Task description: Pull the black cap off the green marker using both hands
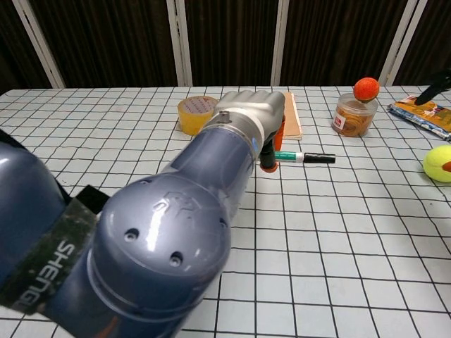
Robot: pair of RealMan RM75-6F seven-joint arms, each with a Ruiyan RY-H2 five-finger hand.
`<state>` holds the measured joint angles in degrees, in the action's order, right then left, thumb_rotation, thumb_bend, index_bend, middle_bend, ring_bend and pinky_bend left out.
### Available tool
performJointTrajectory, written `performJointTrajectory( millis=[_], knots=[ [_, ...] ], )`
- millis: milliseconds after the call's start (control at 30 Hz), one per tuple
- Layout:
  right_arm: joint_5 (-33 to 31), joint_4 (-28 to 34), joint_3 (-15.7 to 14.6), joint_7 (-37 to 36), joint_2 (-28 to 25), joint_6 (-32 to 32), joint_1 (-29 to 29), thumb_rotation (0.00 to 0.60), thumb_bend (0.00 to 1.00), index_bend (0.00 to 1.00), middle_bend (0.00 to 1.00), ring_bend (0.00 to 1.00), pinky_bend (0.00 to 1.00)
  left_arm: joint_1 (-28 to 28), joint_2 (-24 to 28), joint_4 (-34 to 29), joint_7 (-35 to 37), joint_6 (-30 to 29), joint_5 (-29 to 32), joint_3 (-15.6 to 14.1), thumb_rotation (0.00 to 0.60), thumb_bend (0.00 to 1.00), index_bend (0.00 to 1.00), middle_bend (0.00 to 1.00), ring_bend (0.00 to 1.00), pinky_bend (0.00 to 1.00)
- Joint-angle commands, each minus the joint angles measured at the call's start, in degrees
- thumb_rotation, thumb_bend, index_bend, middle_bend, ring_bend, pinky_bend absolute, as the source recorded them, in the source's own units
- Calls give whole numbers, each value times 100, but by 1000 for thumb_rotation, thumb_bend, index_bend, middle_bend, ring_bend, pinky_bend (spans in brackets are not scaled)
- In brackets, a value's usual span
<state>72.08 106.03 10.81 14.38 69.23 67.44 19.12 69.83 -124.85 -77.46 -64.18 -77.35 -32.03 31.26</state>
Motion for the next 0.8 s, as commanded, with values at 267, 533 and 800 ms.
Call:
performJointTrajectory(
  millis=[267,533,800],
  knots=[
    [-1361,860,263,1379,672,327,418,600,210,297,22,0,0,322,-420,427,-12,-121,62,308,600,501,580,99,0,0],
    [-2258,1004,526,2242,1315,755,867,600,229,366,22,0,0,486,-515,623,195,-146,117,327,600,498,580,100,0,0],
    [-2605,827,626,2549,1766,1059,1160,600,312,390,22,0,0,690,-515,780,563,-143,295,163,600,497,580,100,0,0]
  ],
)
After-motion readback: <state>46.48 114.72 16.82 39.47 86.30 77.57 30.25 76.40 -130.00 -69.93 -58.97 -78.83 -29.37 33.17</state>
